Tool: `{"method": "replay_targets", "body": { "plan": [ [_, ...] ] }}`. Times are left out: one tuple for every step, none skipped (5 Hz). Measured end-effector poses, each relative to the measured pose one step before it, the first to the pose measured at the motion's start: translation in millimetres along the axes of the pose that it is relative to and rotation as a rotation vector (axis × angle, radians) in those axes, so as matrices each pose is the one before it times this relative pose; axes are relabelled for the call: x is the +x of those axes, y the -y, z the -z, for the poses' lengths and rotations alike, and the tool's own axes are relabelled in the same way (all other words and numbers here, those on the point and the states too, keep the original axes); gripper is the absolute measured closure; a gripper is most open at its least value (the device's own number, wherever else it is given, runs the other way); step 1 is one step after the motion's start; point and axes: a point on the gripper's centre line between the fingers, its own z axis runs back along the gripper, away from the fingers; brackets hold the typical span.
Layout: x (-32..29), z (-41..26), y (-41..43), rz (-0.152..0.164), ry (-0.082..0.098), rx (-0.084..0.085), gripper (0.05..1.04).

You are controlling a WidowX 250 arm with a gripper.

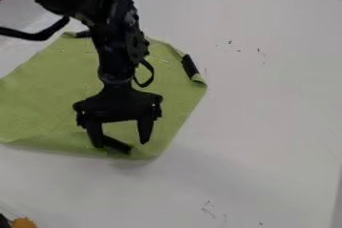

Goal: Fold the green thing from bottom left to top right

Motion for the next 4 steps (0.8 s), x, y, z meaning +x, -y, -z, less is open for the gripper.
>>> {"method": "replay_targets", "body": {
  "plan": [
    [0.54,1.36,0.79,-0.0286,0.0091,-0.0083,0.085],
    [-1.11,1.10,-1.99,-0.0230,0.0074,0.0164,0.085],
    [-2.31,-0.13,-3.45,-0.0081,-0.0008,0.0363,0.085],
    [-0.83,0.90,-3.59,-0.0064,0.0027,0.0171,0.133]
  ]
}}
